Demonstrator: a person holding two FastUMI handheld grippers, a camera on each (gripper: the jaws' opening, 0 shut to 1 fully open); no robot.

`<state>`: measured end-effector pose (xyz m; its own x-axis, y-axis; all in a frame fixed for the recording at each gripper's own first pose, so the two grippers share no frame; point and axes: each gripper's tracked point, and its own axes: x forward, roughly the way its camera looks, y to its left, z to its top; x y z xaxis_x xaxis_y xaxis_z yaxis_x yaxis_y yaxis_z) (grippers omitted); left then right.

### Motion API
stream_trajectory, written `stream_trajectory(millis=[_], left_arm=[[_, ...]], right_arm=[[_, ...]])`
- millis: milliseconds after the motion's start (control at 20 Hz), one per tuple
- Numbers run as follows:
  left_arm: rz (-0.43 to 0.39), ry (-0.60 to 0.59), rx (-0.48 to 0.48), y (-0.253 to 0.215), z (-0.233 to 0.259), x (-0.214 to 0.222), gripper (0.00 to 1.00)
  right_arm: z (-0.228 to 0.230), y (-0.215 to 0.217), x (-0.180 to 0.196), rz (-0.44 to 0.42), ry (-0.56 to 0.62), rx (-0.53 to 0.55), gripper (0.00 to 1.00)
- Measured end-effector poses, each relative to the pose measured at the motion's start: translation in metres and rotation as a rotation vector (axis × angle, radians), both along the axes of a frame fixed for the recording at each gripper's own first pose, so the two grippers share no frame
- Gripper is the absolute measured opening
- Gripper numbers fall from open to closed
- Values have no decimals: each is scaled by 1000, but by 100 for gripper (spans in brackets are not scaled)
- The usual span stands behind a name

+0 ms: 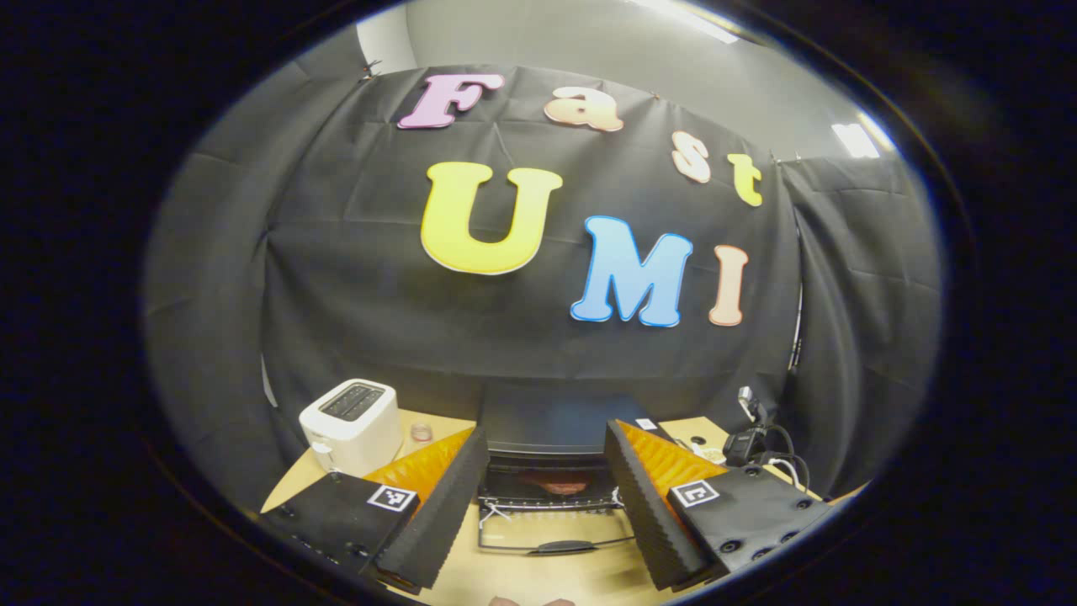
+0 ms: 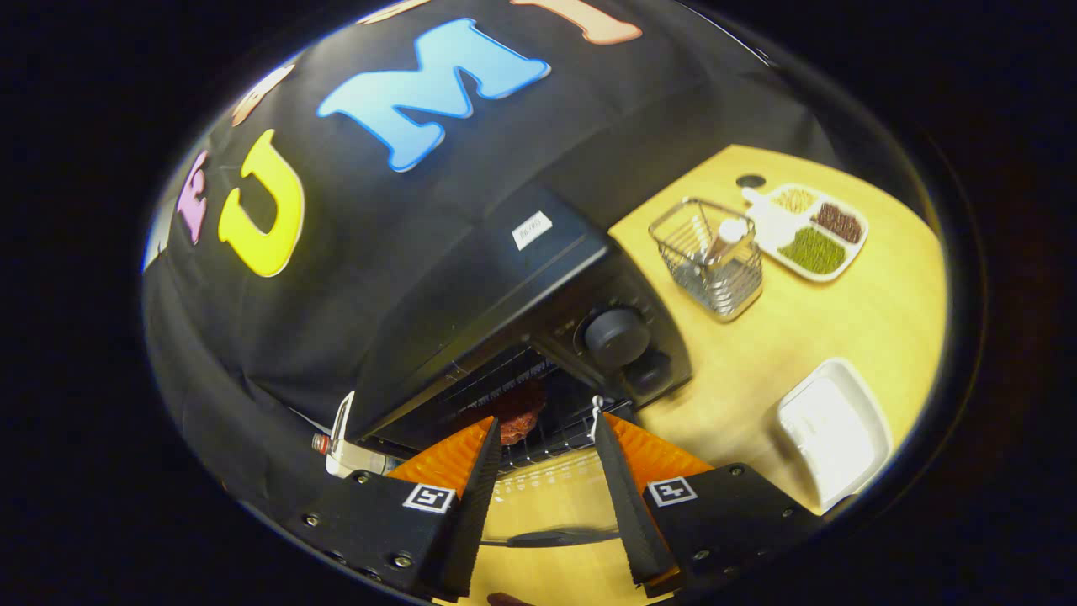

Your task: Open the electric oven with the left hand, put the food in, and close the electric oven.

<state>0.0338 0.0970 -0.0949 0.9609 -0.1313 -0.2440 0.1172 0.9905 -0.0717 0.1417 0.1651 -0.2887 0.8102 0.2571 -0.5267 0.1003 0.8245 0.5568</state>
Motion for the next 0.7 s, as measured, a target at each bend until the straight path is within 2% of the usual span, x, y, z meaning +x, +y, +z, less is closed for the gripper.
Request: stream_trajectory(millis=[50, 100, 200, 300, 450, 700], left_arm=[[-8, -2, 0, -12, 0, 1, 94], [-14, -4, -1, -20, 0, 1, 99], [-22, -13, -4, -40, 0, 3, 94], [-26, -19, 0, -57, -1, 4, 99], [-39, -26, 11, -81, -1, 3, 98], [-37, -40, 30, -107, -4, 2, 98]], right_arm=[[9, -11, -8, 3, -25, -35, 69], [19, -22, -15, 8, -47, -67, 69], [41, -46, -25, 2, -104, -136, 69], [66, -69, -37, 4, -164, -214, 69], [116, -91, -56, 21, -282, -297, 68], [196, -118, -84, -2, -470, -425, 70]])
